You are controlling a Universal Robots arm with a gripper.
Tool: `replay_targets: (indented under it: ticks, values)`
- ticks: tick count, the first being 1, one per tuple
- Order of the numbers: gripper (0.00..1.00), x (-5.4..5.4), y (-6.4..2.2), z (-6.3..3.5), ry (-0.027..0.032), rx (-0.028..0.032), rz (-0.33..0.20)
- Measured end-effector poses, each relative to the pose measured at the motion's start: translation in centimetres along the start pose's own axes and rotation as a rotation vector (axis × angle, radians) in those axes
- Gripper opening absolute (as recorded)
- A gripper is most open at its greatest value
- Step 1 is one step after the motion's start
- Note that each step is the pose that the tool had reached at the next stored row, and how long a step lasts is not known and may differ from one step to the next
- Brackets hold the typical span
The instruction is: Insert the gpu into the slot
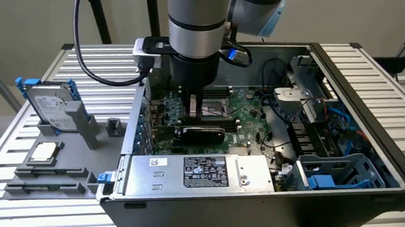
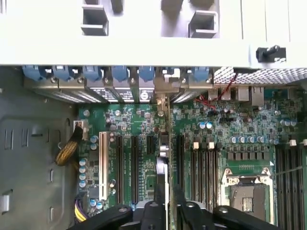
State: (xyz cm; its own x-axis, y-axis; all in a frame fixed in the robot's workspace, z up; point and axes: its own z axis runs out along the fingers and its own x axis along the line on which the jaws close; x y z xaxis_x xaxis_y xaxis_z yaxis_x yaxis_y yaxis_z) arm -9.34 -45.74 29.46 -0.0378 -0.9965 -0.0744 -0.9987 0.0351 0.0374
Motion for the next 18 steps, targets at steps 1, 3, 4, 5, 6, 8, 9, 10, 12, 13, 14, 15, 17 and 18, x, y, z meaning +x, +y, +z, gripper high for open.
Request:
replay_targets:
  ticks: [1,3,4,5,6,8,9,10,12,13,14,15,17,18]
  values:
    - [0.13,0.0,0.4,0.01,0.0003,0.0,0.0]
    - [0.11,0.0,0.86,0.04,0.002,-0.002,-0.001]
    - [0.11,0.0,1.04,0.04,0.0032,-0.0057,-0.001]
    - [0.11,0.0,1.18,0.04,0.0052,-0.0108,-0.001]
    - [0.11,0.0,1.29,0.03,0.0077,-0.0166,-0.001]
    - [0.11,0.1,1.53,0.05,0.0136,-0.0302,-0.001]
    - [0.11,0.1,1.63,0.05,0.0171,-0.0372,-0.001]
    - [0.11,0.1,1.74,0.06,0.0208,-0.0442,-0.001]
    - [0.11,0.1,1.93,0.07,0.0275,-0.0586,-0.001]
    - [0.11,0.1,2.03,0.07,0.0306,-0.0655,-0.001]
    - [0.11,0.1,2.13,0.07,0.0342,-0.0733,-0.001]
    - [0.11,0.1,2.22,0.08,0.0373,-0.08,-0.001]
    - [0.11,0.1,2.43,0.09,0.0431,-0.0949,-0.001]
    - [0.11,0.1,2.52,0.09,0.0456,-0.1024,-0.001]
